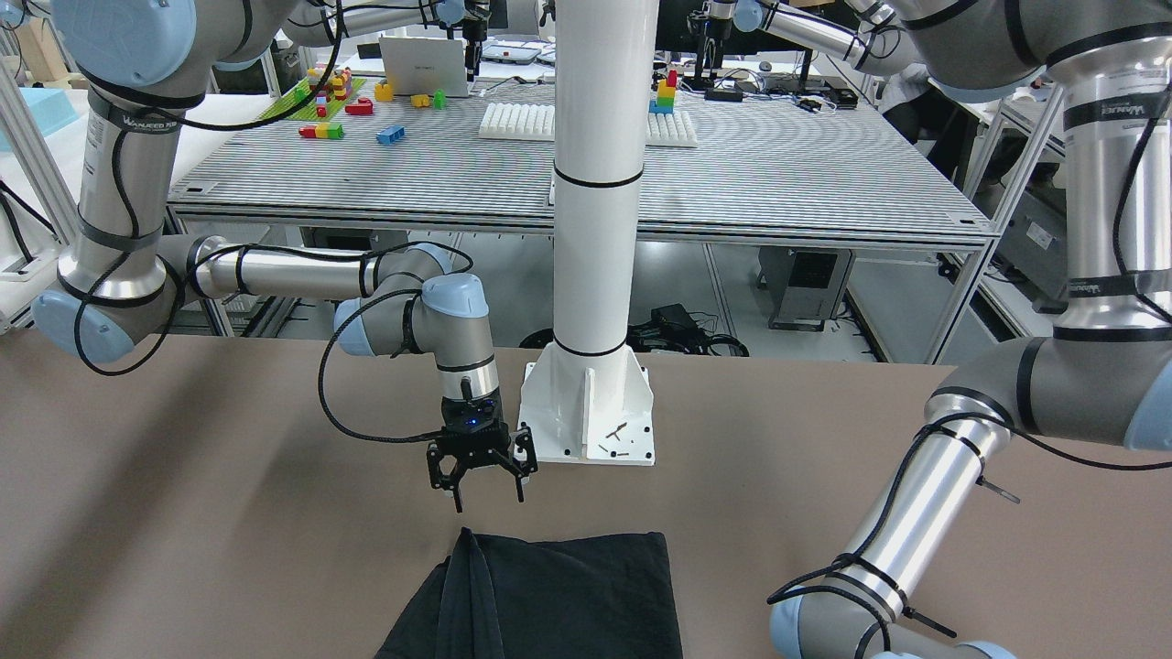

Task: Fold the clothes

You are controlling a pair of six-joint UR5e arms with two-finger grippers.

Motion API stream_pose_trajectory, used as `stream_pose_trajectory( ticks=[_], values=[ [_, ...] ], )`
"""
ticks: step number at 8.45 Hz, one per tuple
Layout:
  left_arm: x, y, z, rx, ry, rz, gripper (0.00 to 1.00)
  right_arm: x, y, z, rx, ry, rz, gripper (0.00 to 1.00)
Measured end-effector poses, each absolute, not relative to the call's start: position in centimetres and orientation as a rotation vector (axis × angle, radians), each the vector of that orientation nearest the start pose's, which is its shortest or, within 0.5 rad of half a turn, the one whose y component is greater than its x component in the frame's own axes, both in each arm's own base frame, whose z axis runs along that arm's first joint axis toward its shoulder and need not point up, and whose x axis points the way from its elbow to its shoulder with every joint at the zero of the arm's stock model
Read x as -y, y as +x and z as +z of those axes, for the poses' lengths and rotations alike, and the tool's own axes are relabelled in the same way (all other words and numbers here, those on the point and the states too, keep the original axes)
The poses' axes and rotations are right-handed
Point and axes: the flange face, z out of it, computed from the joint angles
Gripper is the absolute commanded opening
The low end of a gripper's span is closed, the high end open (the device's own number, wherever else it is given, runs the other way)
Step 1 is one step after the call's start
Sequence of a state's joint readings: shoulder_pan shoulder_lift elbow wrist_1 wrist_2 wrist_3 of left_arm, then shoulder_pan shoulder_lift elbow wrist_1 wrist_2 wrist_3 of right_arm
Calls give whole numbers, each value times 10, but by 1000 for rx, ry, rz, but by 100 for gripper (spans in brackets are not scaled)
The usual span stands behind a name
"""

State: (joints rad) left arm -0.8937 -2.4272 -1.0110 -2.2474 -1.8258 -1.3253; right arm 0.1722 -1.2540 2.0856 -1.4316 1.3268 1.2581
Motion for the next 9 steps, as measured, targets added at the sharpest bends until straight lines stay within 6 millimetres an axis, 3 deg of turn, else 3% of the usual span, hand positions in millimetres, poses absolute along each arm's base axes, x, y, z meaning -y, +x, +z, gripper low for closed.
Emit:
stream_pose_trajectory(
  ticks=[2, 5, 9],
  values=[
    [703, 428, 312, -960, 321, -443, 94, 267, -511, 247, 801, 547, -166, 67],
    [699, 422, 319, -961, 316, -440, 94, 285, -524, 248, 722, 586, -255, 62],
    [689, 416, 336, -955, 309, -445, 94, 294, -552, 268, 642, 565, -292, 58]
  ],
)
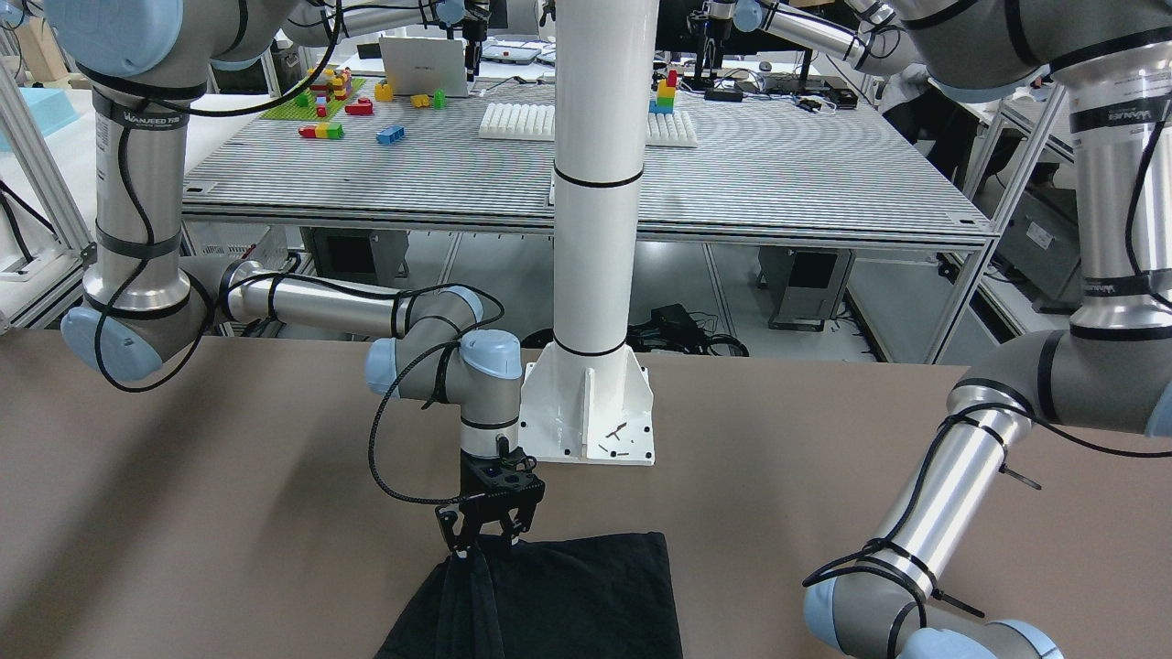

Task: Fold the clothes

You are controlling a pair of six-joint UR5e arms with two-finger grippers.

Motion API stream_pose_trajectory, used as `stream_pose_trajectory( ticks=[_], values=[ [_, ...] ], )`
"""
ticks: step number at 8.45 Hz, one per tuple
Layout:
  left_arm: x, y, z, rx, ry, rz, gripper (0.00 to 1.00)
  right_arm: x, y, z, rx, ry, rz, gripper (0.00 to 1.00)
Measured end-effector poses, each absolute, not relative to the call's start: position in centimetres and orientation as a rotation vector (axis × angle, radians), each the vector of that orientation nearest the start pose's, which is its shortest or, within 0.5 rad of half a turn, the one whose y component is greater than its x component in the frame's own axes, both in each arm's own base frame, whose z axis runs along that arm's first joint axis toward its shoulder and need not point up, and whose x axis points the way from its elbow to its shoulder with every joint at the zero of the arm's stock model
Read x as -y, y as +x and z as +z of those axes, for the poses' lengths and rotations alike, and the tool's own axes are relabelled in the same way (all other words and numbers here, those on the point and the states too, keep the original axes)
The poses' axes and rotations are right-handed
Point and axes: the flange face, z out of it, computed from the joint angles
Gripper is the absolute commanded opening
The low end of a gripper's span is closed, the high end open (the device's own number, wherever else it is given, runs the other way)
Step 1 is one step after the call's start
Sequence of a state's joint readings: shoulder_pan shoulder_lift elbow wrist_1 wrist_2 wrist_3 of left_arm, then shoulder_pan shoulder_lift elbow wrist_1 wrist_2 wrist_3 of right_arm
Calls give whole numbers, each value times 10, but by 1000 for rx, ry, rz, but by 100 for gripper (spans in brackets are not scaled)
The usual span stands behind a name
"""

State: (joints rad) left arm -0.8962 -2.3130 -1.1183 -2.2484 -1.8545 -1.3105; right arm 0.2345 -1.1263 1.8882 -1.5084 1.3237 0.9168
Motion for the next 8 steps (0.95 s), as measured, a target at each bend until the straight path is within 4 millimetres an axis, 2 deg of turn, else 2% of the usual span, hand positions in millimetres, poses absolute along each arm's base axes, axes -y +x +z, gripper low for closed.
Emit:
stream_pose_trajectory(
  ticks=[3, 8],
  values=[
    [688, 417, 339, -953, 308, -452, 94, 293, -555, 273, 628, 561, -304, 48],
    [686, 420, 342, -949, 305, -453, 94, 292, -559, 276, 606, 556, -311, 45]
  ],
)
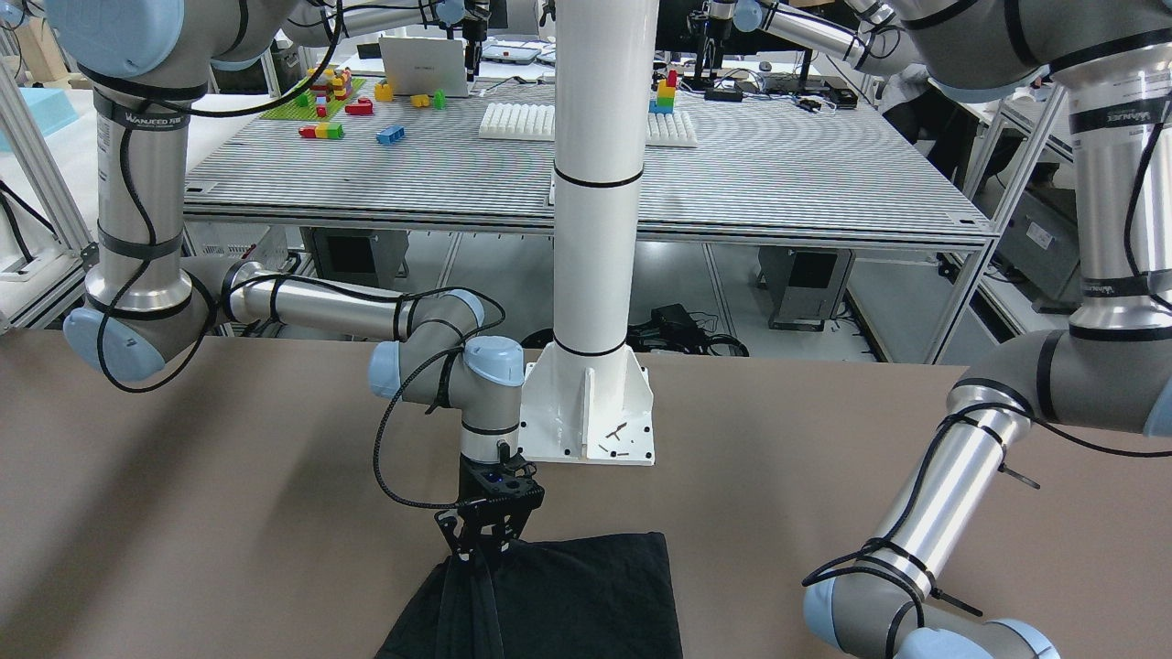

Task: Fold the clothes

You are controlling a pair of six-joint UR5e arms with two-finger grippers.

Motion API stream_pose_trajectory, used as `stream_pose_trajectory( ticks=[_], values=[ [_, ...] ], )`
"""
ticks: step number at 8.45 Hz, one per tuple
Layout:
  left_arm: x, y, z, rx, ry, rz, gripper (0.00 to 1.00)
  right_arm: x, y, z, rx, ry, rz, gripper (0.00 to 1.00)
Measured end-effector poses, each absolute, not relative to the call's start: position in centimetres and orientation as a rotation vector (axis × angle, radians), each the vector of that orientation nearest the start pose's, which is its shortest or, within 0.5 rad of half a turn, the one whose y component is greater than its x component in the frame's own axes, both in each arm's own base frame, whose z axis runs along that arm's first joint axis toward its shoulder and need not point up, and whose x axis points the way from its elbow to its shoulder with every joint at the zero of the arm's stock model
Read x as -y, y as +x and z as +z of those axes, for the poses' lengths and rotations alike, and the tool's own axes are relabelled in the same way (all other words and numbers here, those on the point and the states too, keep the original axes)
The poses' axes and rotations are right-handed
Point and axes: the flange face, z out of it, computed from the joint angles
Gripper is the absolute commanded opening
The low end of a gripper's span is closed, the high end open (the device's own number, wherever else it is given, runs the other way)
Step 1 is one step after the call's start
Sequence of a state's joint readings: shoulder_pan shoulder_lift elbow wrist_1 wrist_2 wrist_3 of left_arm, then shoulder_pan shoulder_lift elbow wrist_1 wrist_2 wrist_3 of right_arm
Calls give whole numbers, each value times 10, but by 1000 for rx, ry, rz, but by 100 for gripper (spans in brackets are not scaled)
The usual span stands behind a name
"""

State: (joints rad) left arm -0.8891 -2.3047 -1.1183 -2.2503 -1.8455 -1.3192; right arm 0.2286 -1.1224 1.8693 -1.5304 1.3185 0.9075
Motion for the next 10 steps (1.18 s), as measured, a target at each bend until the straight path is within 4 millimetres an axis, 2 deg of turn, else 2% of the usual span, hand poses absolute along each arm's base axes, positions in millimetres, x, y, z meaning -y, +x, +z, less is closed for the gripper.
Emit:
stream_pose_trajectory(
  ticks=[1, 3, 8, 10],
  values=[
    [686, 420, 343, -948, 304, -452, 94, 293, -561, 277, 602, 556, -310, 37],
    [685, 421, 347, -944, 301, -452, 94, 294, -565, 277, 599, 556, -310, 0],
    [684, 421, 356, -935, 295, -448, 94, 300, -561, 274, 601, 560, -313, 0],
    [683, 421, 359, -932, 293, -448, 95, 311, -549, 270, 607, 565, -317, 0]
  ],
)
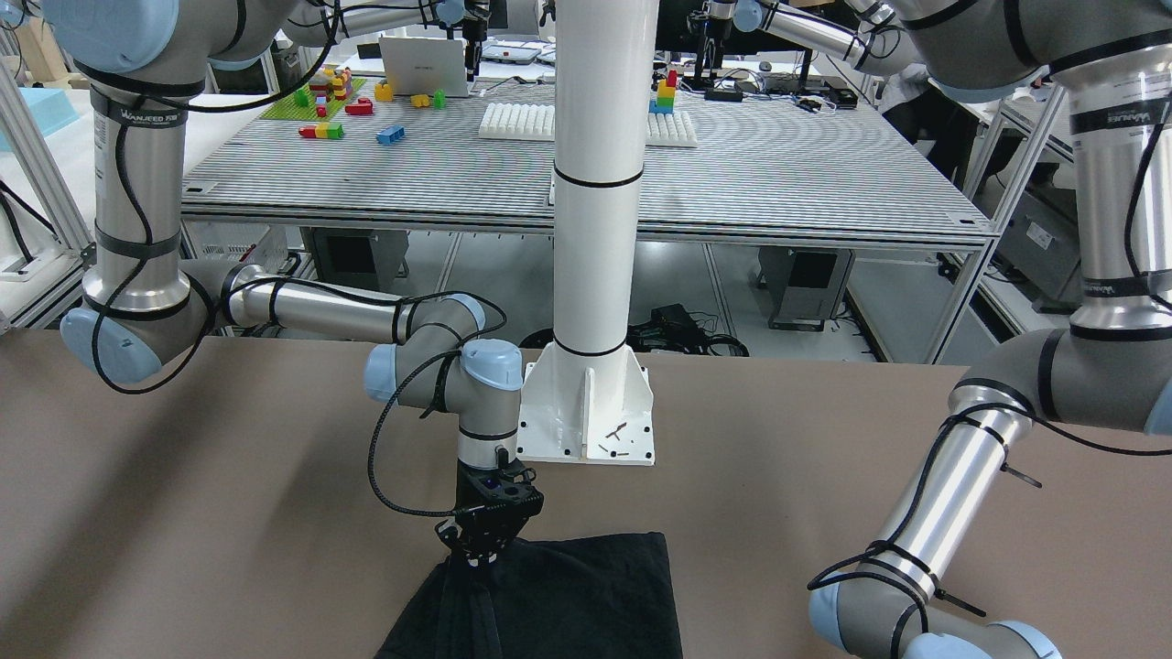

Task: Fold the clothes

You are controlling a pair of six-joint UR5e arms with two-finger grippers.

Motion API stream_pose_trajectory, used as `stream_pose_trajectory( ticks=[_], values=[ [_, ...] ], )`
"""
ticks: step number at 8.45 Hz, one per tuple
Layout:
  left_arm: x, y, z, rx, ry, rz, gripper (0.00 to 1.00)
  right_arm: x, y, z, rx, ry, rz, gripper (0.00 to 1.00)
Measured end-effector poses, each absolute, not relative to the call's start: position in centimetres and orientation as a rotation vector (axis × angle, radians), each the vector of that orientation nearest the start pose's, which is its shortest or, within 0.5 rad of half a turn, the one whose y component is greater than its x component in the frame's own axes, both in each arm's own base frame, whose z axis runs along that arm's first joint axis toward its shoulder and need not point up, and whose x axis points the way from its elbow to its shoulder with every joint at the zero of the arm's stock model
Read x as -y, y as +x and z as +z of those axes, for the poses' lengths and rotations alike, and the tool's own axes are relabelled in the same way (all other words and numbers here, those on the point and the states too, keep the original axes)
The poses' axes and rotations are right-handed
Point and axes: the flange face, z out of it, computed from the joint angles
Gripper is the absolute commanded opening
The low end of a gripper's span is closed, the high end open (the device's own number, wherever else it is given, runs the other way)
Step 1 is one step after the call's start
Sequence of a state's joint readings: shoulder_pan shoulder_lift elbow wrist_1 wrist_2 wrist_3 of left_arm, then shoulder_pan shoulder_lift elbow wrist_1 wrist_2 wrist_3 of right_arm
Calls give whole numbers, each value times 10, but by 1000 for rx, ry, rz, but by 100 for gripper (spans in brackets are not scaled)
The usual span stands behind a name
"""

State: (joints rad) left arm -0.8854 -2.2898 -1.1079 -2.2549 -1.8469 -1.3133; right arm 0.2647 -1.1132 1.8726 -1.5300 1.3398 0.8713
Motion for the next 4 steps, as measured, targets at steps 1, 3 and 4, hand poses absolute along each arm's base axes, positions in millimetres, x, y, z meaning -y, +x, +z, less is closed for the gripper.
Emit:
stream_pose_trajectory(
  ticks=[1, 3, 4],
  values=[
    [683, 422, 359, -932, 292, -449, 94, 313, -536, 274, 603, 563, -328, 0],
    [683, 421, 356, -936, 295, -453, 94, 292, -519, 292, 602, 544, -293, 1],
    [683, 420, 355, -935, 300, -464, 94, 272, -510, 299, 618, 525, -249, 3]
  ],
)
